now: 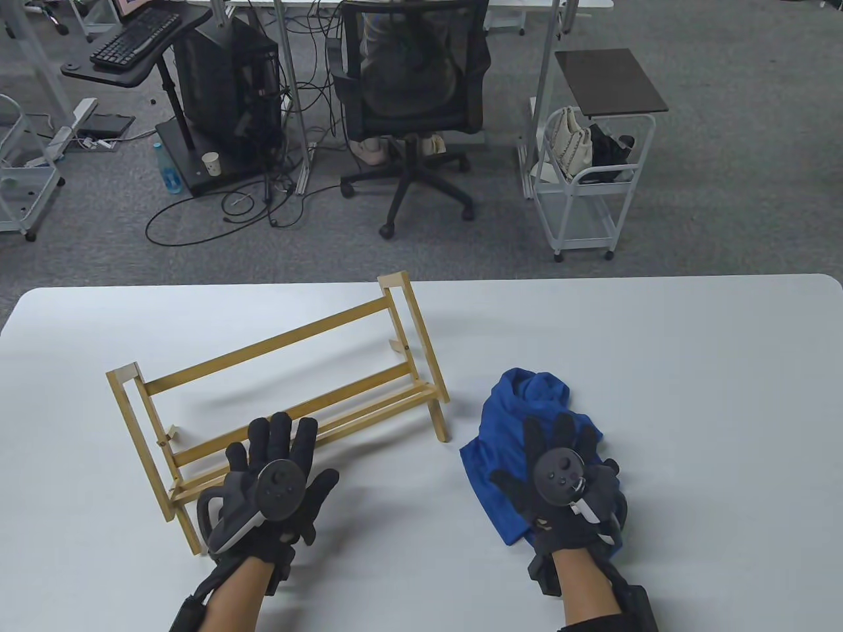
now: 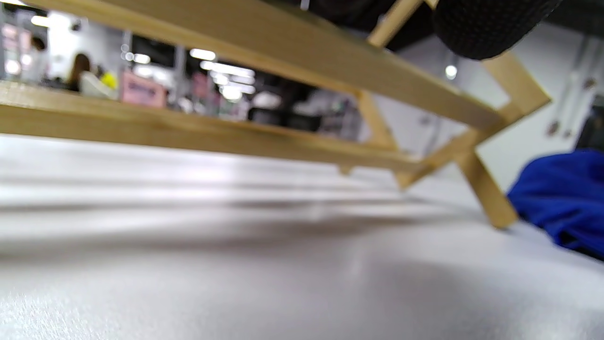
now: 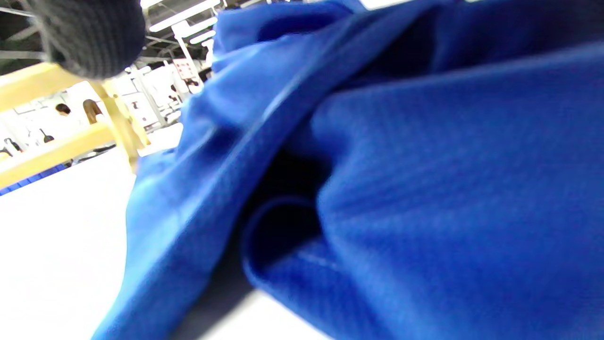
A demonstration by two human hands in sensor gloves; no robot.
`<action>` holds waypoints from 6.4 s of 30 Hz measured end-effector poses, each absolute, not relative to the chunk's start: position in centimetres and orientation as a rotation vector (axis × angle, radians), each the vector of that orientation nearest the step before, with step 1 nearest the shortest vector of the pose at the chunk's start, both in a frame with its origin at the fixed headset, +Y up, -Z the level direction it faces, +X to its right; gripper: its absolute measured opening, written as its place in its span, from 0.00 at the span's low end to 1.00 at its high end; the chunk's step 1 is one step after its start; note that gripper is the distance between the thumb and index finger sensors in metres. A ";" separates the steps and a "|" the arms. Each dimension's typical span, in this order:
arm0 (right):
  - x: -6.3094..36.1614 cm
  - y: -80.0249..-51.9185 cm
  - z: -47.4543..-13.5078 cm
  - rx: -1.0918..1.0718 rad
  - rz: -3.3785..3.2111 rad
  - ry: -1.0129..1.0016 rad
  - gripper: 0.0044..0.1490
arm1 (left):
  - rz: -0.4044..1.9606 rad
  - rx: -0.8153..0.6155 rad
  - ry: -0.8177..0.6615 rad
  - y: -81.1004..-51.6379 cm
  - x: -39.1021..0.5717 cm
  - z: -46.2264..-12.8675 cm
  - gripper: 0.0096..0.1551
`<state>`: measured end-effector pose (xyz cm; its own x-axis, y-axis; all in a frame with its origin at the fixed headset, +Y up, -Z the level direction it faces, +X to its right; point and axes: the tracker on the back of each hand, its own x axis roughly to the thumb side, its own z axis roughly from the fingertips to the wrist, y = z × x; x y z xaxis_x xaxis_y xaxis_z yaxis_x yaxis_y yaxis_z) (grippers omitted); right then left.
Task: Hang t-shirt on book rack
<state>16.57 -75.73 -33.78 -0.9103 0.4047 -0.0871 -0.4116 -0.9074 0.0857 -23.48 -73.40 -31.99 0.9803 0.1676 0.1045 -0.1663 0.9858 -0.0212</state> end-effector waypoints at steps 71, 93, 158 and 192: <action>17.7 -77.8 -36.2 -0.461 2.772 0.238 0.50 | 0.160 -0.014 -0.127 -73.4 -22.2 -31.5 0.49; 20.4 -76.8 -34.6 -0.295 2.201 0.132 0.46 | 0.268 -0.037 -0.132 -72.7 -22.6 -31.8 0.48; 7.1 -71.6 -31.9 0.480 1.725 -0.157 0.46 | 1.500 -0.479 -0.762 -74.2 -14.6 -34.3 0.68; 5.4 -73.4 -31.7 0.681 1.667 0.229 0.46 | 1.350 -0.348 -0.576 -74.7 -16.3 -33.9 0.55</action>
